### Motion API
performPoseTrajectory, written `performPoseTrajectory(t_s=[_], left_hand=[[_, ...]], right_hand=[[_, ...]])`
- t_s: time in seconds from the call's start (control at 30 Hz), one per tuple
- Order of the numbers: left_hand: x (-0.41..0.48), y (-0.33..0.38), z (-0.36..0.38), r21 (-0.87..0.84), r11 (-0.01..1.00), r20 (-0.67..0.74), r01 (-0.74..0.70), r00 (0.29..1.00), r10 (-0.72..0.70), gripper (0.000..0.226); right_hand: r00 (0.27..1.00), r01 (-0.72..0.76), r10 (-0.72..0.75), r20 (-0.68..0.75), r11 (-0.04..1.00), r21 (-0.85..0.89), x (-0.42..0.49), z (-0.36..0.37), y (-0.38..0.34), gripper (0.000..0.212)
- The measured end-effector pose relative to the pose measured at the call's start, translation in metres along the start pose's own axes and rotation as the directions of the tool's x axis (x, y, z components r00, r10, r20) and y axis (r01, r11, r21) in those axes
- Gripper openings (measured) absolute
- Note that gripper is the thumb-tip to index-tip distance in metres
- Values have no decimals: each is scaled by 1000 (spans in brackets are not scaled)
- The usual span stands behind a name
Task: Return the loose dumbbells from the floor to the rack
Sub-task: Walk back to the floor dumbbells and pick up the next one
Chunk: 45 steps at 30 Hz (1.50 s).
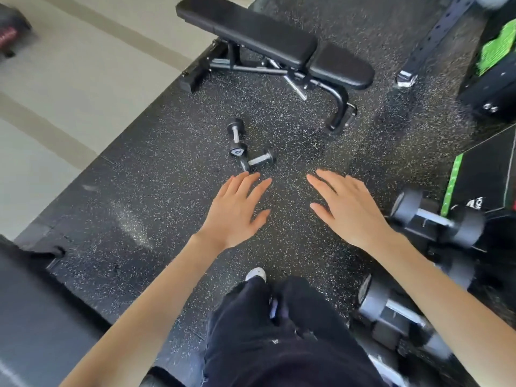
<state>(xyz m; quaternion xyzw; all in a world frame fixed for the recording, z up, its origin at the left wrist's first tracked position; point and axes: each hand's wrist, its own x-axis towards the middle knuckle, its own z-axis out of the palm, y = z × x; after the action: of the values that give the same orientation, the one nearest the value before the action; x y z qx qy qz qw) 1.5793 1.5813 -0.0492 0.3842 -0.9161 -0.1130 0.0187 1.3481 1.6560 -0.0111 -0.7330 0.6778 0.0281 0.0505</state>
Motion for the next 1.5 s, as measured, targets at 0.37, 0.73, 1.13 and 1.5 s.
performPoseTrajectory(t_s=[0.37, 0.73, 1.13, 1.5], left_hand=[[106, -55, 8, -16, 982, 62, 186, 981, -185, 65], [245, -89, 8, -74, 933, 44, 353, 936, -350, 65], [336, -211, 68, -137, 887, 178, 441, 892, -416, 67], [410, -325, 334, -159, 846, 231, 510, 852, -470, 61]], right_hand=[[986, 144, -143, 89, 990, -3, 145, 2, 88, 55], [934, 282, -298, 195, 953, 106, 304, 13, 159, 54], [895, 346, -370, 250, 928, 134, 477, 85, 164, 53], [807, 429, -476, 350, 879, 206, 591, 375, 188, 52]])
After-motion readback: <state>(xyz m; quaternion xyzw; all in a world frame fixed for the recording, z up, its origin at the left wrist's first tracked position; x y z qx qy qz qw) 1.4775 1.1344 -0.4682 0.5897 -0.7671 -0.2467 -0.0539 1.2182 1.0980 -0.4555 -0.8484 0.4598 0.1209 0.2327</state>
